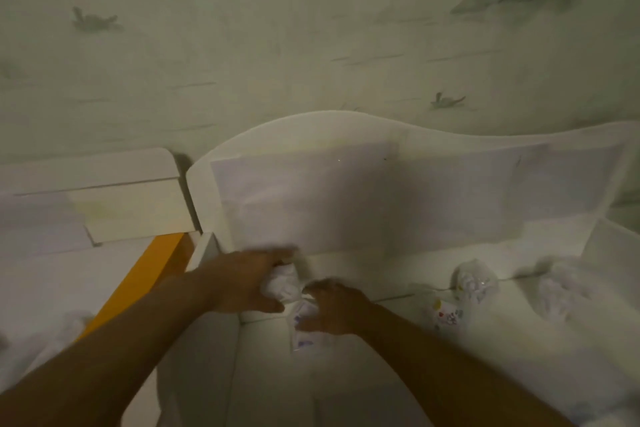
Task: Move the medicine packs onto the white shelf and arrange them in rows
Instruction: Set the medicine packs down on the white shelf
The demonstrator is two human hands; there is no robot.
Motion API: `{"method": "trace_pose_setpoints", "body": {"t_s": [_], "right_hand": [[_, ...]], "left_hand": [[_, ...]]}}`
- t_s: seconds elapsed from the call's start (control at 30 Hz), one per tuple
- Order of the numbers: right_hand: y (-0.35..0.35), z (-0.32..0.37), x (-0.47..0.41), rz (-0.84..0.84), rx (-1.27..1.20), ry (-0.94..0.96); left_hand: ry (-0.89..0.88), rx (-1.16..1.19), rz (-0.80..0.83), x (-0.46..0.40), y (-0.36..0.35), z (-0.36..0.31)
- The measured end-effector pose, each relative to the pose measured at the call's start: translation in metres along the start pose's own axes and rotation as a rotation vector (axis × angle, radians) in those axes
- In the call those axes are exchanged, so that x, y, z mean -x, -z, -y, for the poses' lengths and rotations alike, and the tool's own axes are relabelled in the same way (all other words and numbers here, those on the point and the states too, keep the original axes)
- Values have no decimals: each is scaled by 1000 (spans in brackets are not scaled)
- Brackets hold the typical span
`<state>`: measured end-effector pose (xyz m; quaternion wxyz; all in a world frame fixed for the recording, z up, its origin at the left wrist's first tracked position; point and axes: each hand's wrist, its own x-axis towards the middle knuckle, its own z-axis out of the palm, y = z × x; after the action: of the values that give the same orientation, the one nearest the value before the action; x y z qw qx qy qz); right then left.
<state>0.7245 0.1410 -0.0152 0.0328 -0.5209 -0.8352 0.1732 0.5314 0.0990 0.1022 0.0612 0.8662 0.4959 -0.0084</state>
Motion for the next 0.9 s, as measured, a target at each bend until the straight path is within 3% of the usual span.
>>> {"method": "trace_pose_setpoints", "body": {"t_s": [0.13, 0.43, 0.67, 0.9], "right_hand": [[37, -34, 21, 28, 104, -128], [88, -112, 139, -168, 156, -370], [124, -195, 216, -185, 214, -533], [138, -283, 271, -217, 119, -609]], "left_hand": [[36, -78, 31, -24, 11, -16], [-332, -29, 13, -111, -27, -121], [-483, 6, 77, -164, -46, -232], [-450, 47, 254, -227, -98, -320]]}}
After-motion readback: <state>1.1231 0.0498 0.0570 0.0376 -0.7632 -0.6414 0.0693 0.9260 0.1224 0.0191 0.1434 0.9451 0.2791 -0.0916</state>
